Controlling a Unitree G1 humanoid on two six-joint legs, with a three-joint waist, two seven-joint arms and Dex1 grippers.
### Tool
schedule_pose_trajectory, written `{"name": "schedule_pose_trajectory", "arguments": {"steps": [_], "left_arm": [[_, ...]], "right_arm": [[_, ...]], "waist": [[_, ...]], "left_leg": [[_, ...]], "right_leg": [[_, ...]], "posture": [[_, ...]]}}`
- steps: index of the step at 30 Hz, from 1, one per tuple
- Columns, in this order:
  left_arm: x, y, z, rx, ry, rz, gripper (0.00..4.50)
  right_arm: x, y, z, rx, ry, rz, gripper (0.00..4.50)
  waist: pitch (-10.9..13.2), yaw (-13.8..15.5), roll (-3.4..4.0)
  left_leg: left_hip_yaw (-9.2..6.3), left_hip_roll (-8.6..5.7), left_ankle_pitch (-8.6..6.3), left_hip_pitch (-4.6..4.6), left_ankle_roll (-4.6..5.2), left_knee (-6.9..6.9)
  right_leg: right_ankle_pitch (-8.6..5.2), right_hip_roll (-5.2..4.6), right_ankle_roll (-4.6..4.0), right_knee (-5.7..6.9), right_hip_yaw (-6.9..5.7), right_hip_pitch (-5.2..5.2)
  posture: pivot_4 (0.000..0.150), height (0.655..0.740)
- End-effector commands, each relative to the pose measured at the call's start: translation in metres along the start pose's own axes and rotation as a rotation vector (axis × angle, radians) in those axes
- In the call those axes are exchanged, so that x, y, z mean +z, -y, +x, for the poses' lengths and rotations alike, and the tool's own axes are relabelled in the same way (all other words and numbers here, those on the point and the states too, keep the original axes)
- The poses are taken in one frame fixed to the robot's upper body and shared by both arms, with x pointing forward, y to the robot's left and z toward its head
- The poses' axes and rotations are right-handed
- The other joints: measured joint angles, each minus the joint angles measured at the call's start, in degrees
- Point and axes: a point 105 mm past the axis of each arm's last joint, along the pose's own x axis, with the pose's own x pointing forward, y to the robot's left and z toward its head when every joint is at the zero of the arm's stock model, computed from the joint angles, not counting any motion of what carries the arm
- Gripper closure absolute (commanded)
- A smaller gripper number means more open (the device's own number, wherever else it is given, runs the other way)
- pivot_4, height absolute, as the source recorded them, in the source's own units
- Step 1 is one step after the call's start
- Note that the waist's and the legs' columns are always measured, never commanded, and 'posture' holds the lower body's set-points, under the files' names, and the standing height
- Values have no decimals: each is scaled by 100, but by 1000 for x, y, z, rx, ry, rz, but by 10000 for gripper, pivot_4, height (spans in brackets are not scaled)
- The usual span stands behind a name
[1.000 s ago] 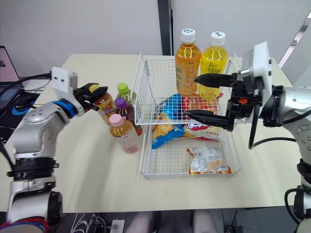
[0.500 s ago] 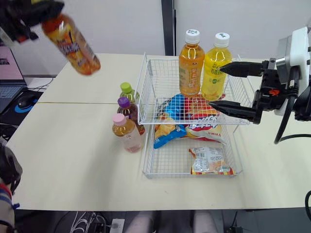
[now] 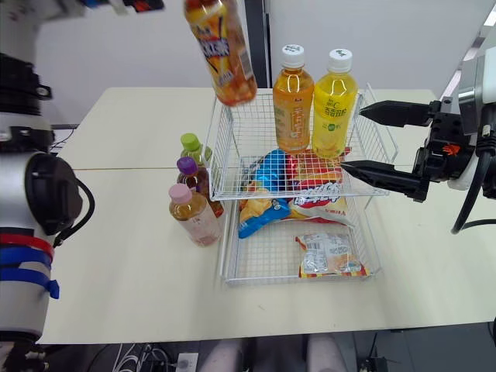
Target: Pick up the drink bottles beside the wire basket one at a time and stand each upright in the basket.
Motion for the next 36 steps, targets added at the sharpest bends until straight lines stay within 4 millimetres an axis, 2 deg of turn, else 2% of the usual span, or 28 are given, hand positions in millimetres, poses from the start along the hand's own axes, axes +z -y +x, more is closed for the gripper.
{"name": "schedule_pose_trajectory", "arguments": {"steps": [1,12,22,31,36], "left_arm": [[12,3,4,-6,36,83,31370],[-30,0,25,-5,-8,-20,31370],[-39,7,30,-44,-22,-64,31370],[-34,7,26,-57,-26,-7,1111],[-26,10,19,-66,-16,32,329]], "right_arm": [[11,0,-4,-28,22,-51,0],[14,4,-8,-75,13,-67,0],[16,8,-12,-98,7,-80,0],[19,16,-14,-136,21,-98,0],[19,18,-13,-141,27,-102,0]], "waist": [[0,6,0],[0,17,0],[0,26,0],[0,25,0],[-1,22,1]], "left_leg": [[0,-1,0,-3,0,0],[2,-2,0,-34,0,7],[2,-4,1,-35,0,8],[2,-3,1,-34,1,9],[3,-3,1,-34,1,9]], "right_leg": [[0,0,0,0,0,-3],[1,-1,0,8,5,-34],[1,-2,0,9,4,-33],[1,-1,0,10,4,-33],[1,-2,0,10,4,-33]], "posture": [[1500,7400],[1500,7400],[1500,7400],[1500,7400],[1500,7400]]}}
